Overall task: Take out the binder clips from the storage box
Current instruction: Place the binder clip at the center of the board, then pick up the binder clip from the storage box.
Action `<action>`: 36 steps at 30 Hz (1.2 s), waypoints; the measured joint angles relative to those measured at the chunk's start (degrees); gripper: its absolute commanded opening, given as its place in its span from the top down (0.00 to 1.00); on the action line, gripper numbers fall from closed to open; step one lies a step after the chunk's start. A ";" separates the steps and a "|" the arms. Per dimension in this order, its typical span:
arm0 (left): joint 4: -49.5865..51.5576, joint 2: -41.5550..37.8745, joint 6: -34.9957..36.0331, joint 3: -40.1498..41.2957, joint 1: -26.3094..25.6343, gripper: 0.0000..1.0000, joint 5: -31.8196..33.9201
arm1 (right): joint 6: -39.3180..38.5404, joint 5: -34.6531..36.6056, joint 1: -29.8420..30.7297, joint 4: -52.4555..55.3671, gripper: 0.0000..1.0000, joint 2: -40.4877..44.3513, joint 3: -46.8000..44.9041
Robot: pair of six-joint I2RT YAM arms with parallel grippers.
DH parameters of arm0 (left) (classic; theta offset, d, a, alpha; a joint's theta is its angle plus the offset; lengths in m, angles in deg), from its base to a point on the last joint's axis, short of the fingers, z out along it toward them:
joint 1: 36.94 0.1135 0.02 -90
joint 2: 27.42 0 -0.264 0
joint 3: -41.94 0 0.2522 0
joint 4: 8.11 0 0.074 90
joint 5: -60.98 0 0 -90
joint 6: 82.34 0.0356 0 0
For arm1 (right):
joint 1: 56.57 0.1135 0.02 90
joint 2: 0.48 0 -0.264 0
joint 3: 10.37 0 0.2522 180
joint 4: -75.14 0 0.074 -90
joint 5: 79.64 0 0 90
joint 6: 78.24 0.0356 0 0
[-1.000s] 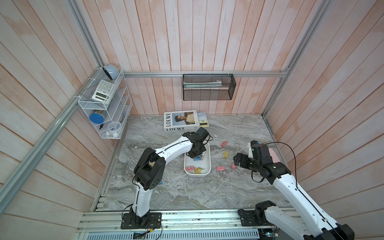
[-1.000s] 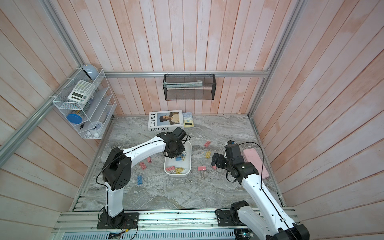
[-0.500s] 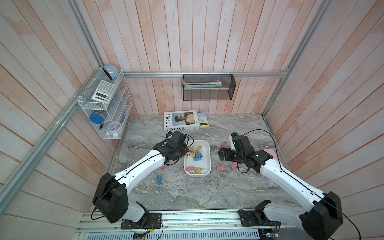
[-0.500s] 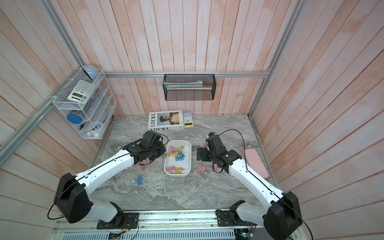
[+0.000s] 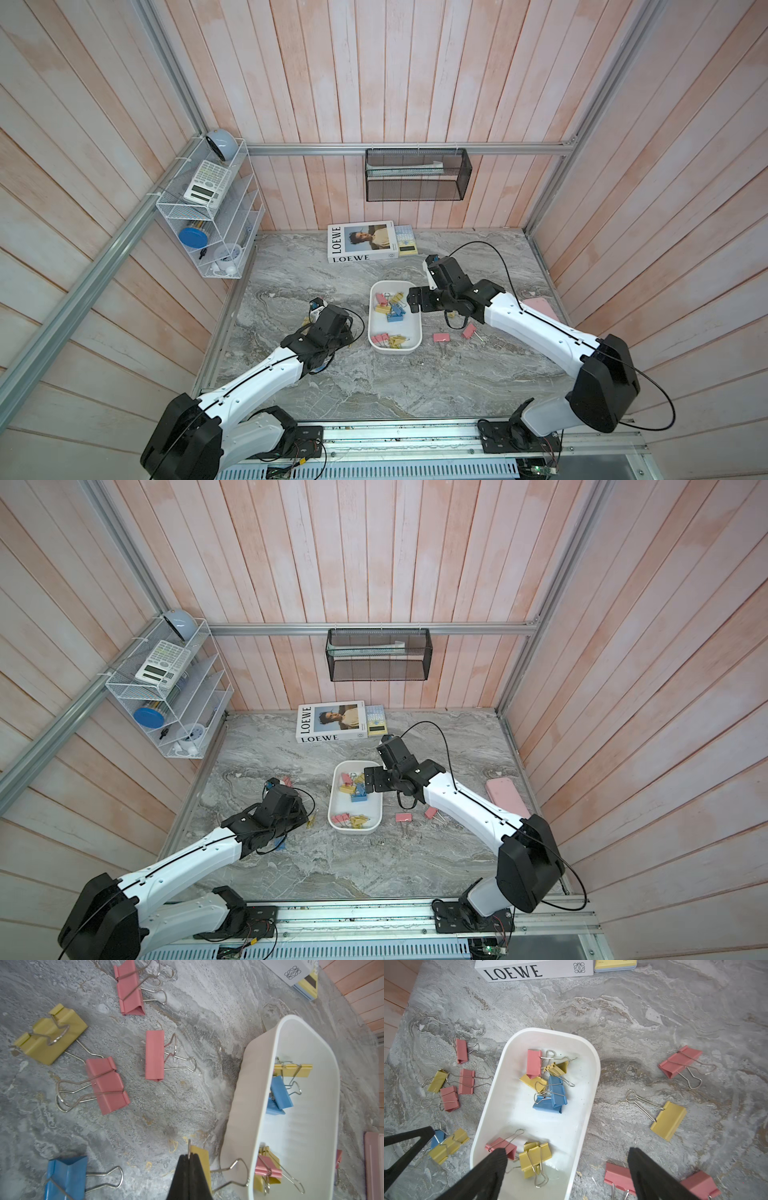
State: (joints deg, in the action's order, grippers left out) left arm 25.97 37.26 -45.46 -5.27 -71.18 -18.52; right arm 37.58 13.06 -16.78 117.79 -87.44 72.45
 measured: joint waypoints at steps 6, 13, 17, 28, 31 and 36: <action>-5.77 -0.22 1.51 5.27 0.00 0.97 -0.02 | -0.76 -3.19 0.48 1.64 0.05 -7.87 6.14; -8.26 -0.35 2.51 7.65 0.00 0.55 -0.17 | -3.19 -5.25 1.49 3.78 0.27 -13.97 9.88; -6.73 -2.10 2.84 7.82 0.00 0.50 0.11 | -5.53 -4.87 3.08 5.84 0.41 -16.94 13.35; 4.59 -10.62 4.15 -0.09 0.42 0.02 4.98 | -10.29 -3.41 4.37 14.64 0.61 -29.09 25.11; 6.56 -10.86 4.55 -3.39 0.59 0.00 5.70 | -11.32 -2.54 4.37 16.72 0.64 -31.26 27.21; 9.03 -10.95 4.52 -5.88 0.59 0.00 6.34 | -12.57 -0.92 4.37 19.12 0.69 -33.29 30.03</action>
State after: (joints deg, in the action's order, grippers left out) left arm 34.99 26.31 -40.94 -11.15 -70.59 -12.18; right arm 25.01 12.14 -12.41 136.91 -120.73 102.48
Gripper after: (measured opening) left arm 0.996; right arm 0.318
